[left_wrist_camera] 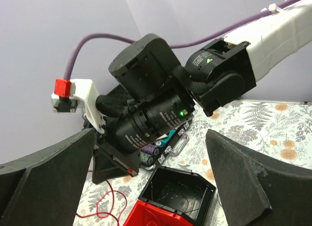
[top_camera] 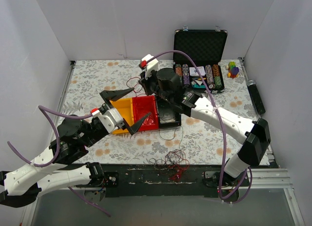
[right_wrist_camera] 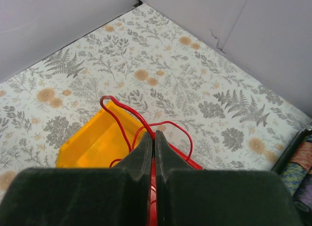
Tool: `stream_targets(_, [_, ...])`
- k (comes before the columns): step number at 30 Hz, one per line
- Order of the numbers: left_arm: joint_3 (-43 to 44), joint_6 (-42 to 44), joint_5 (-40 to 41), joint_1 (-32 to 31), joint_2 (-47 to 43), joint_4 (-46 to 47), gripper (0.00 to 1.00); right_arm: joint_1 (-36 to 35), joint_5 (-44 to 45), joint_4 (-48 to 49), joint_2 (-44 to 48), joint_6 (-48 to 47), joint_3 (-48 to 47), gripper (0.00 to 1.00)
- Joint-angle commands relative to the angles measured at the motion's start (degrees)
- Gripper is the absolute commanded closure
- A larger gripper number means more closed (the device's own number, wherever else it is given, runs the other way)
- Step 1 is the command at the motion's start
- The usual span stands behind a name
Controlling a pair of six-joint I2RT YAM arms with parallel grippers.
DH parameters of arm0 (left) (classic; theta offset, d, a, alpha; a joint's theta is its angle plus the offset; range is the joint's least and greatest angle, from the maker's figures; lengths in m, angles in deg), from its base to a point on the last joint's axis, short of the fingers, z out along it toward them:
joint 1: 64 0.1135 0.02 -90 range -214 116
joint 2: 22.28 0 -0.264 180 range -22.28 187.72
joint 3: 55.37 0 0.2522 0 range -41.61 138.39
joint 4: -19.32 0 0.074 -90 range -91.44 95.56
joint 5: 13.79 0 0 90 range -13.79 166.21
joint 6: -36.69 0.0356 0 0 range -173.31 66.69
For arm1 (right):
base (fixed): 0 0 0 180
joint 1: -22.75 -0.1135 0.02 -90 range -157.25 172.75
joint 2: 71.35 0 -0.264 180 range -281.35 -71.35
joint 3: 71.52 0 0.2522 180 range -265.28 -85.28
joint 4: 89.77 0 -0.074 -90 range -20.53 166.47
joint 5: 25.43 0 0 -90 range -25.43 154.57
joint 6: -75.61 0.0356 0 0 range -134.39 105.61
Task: Untangle the cables
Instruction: Place the cable in the bin.
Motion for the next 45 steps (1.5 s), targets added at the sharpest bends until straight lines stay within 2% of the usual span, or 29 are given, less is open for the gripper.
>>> stream_targets(1, [0.0,0.0,-0.3,0.6,-0.6,0.8,0.02,1.4,-3.5,4.4,-1.1,6.2,2.8,0.99])
stream_targets(5, [0.0,-0.1,-0.5,1.1,-0.7,1.0,0.02,3.5,-4.0,6.3,-2.7,9.7,5.5,0.99])
stream_targets(11, [0.1,-0.4,-1.2,1.4,-0.9,0.6,0.02,5.9,-2.5,5.7,-6.1,9.4,6.7,0.99])
stream_targets(19, [0.4,-0.1,-1.8,1.6,-0.8,0.5,0.02,6.0,-3.2,-1.5,-14.6,8.0,-1.3,0.99])
stream_targets(24, [0.5,-0.1,-2.0,1.7,-0.6,0.1,0.02,5.5,-3.4,-3.8,-18.4,10.6,-1.9,0.99])
stream_targets(33, [0.4,0.1,-2.4,1.7,-0.1,0.5,0.02,3.6,-1.1,-8.0,-22.6,15.0,-2.2,0.99])
stream_targets(42, [-0.1,0.1,-2.2,1.7,0.4,0.3,0.02,3.0,1.8,-17.6,-24.4,17.7,-10.6,0.99])
stream_targets(45, [-0.4,0.0,-1.9,1.8,0.6,0.6,0.02,2.6,2.3,-21.9,-24.1,18.7,-13.9,0.77])
